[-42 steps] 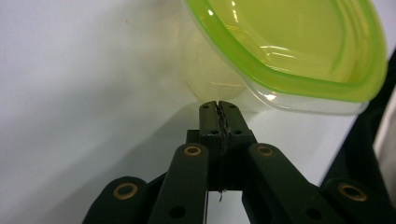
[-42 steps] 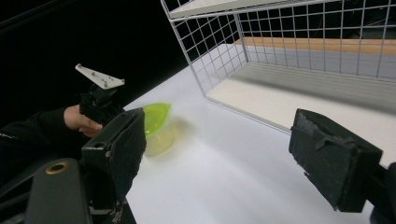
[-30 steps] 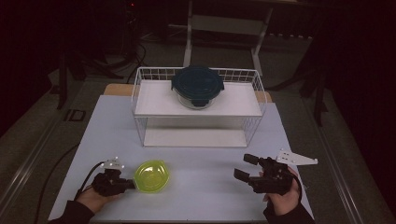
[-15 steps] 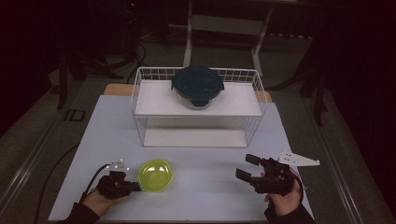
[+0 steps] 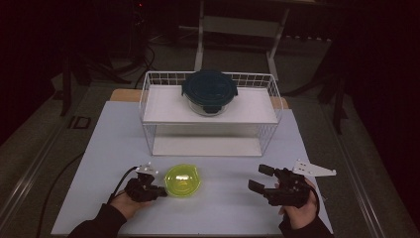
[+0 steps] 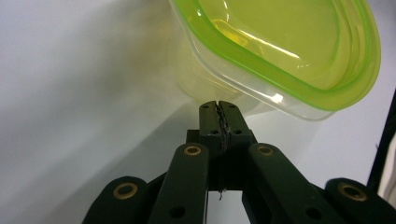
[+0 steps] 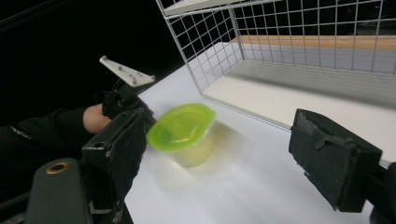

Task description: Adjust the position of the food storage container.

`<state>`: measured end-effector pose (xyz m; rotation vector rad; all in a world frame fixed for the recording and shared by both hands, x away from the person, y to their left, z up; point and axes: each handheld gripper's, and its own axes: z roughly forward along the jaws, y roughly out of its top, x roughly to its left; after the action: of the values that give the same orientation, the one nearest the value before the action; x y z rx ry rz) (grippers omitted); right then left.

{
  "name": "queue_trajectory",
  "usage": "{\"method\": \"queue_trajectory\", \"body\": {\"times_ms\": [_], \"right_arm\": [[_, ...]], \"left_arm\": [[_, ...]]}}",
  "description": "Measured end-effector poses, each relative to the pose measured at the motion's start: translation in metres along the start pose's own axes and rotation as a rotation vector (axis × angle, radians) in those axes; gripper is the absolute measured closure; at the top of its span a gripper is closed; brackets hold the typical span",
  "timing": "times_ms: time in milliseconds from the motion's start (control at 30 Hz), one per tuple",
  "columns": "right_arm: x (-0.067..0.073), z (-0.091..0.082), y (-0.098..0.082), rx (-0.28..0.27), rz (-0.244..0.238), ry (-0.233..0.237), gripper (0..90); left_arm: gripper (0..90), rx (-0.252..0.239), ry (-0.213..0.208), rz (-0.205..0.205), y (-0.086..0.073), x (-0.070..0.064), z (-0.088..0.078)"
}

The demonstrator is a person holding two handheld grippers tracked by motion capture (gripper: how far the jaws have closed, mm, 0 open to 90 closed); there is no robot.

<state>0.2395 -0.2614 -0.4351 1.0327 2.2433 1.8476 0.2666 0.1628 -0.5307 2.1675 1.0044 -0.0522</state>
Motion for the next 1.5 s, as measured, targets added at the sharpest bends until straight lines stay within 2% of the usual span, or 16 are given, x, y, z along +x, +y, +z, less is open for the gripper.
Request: {"method": "queue_trajectory", "body": {"times_ms": [67,167,333,500,600,833,967,1133,1333,1367,1500], "right_arm": [[0.001,0.001,0.0,0.0,-0.004,0.001,18.4],[0.0,0.002,0.0,0.003,-0.003,0.002,18.4],[0.0,0.002,-0.001,0.004,-0.005,0.002,18.4],[0.0,0.001,0.0,0.003,-0.007,-0.001,18.4],[0.0,0.001,-0.001,0.005,-0.009,-0.001,18.4],[0.0,0.003,-0.002,0.012,-0.007,-0.002,18.5],[-0.001,0.003,-0.002,0.012,-0.005,-0.001,18.5],[-0.002,0.003,-0.002,0.012,-0.003,-0.001,18.5],[-0.002,0.003,-0.003,0.02,-0.014,-0.012,18.7],[-0.001,0.004,-0.002,0.019,-0.017,-0.014,18.7],[-0.002,0.004,-0.002,0.019,-0.02,-0.021,18.7]], "left_arm": [[88.5,-0.008,-0.013,-0.007,0.005,0.0,0.004],[88.4,-0.013,-0.037,0.005,0.012,-0.002,0.011],[88.4,-0.012,-0.022,0.003,0.02,-0.003,0.017],[88.4,-0.037,-0.014,-0.012,0.023,0.0,0.017],[88.4,-0.033,-0.016,0.001,0.027,-0.003,0.02],[88.4,-0.03,-0.044,0.0,0.04,-0.009,0.036],[88.4,-0.021,-0.059,0.024,0.048,-0.015,0.047],[88.4,-0.015,-0.08,0.031,0.054,-0.021,0.058],[88.2,-0.03,-0.076,0.033,0.059,-0.022,0.064],[88.3,-0.04,-0.085,0.023,0.06,-0.022,0.065],[88.2,-0.027,-0.087,0.038,0.06,-0.025,0.066]]}}
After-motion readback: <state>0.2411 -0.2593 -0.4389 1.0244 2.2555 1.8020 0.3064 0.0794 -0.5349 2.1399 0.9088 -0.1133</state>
